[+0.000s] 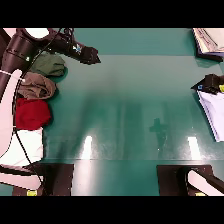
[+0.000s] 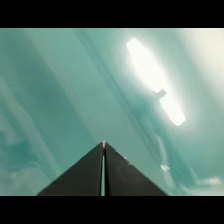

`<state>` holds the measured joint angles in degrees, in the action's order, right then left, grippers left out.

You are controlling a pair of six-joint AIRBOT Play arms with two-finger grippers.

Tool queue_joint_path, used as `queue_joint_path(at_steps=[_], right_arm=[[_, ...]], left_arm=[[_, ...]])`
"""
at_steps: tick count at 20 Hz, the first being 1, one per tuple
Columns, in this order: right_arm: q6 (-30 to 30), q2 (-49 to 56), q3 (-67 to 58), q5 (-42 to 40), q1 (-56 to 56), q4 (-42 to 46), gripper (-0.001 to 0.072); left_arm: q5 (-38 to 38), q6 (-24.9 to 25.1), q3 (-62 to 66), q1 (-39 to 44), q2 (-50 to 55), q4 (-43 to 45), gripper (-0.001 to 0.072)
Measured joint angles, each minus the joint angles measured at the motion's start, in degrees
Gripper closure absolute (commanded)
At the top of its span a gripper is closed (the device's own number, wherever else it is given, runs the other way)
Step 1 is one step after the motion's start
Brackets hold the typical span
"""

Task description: Fold the shirts.

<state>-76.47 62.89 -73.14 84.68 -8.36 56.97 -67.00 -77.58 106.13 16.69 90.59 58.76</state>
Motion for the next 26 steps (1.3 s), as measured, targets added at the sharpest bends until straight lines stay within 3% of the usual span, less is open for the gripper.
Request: queue_joint_path(at_steps=[1, 5, 8, 12, 19, 20, 22, 23, 26], right_arm=[[0.0, 0.0, 0.0, 0.0, 0.0, 0.0, 0.0687], [0.0, 0.0, 0.0, 0.0, 0.0, 0.0, 0.0686], [0.0, 0.0, 0.0, 0.0, 0.0, -0.1, 0.0687], [0.0, 0.0, 0.0, 0.0, 0.0, -0.1, 0.0687], [-0.9, 0.0, 0.0, -0.3, 0.0, -0.3, 0.0687], [-1.0, 0.0, 0.0, -0.3, 0.0, -0.3, 0.0687], [-1.2, 0.0, 0.0, -0.3, 0.0, -0.3, 0.0687], [-1.3, 0.0, 0.0, -0.3, 0.0, -0.3, 0.0686], [-1.4, 0.0, 0.0, -0.5, 0.0, -0.3, 0.0687]], left_arm=[[1.2, 0.1, 0.0, 0.0, 0.0, 2.8, 0.0104], [7.3, -4.5, 0.0, -1.8, 1.6, 23.3, 0.0105], [10.0, -8.2, 0.0, -6.6, 4.7, 33.0, 0.0105], [12.2, -10.2, 0.0, -13.5, 9.8, 37.9, 0.0105], [15.2, -10.9, 0.0, -18.6, 17.6, 38.3, 0.0107], [15.7, -10.9, 0.0, -18.8, 18.5, 38.3, 0.0134], [16.6, -10.9, 0.0, -19.0, 19.5, 38.3, 0.0567], [16.9, -10.9, 0.0, -19.1, 19.9, 38.3, 0.0686], [16.7, -11.0, 0.4, -19.2, 20.5, 38.2, 0.0685]])
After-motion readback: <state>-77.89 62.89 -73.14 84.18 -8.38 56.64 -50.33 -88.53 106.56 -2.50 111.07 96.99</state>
